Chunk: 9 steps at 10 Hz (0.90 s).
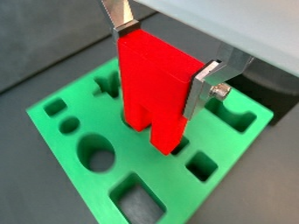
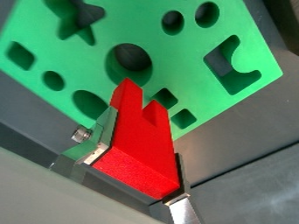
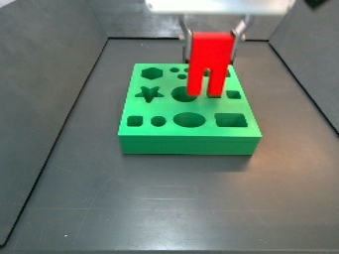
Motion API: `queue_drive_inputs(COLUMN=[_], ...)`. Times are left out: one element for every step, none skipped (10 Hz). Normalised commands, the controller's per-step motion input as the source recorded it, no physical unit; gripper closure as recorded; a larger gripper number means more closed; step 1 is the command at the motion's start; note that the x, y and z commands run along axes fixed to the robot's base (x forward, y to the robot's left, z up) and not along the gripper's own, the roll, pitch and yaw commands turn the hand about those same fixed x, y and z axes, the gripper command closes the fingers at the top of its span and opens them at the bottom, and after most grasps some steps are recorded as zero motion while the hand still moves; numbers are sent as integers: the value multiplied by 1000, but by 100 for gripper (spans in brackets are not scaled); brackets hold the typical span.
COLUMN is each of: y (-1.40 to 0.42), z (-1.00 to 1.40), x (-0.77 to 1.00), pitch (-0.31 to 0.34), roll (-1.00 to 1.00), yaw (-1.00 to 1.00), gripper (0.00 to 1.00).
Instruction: Insert the double-square object.
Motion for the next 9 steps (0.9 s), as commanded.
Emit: queue_drive_inputs(y=[43,37,171,157,109,103,14,0,-137], z=[-40,0,-223,-429,-420,-389,-360,-446,-574], x=[266,257,306,463,537,483,426,266,214], pitch=[81,97,97,121,141,134,107,11,-11], roll=[-19,-30,63,204,227,166,127,66,154], yaw=[-31,-34,-37,-80,-197,-337,-531,-517,-326], gripper=[100,100,100,100,100,100,100,100,100])
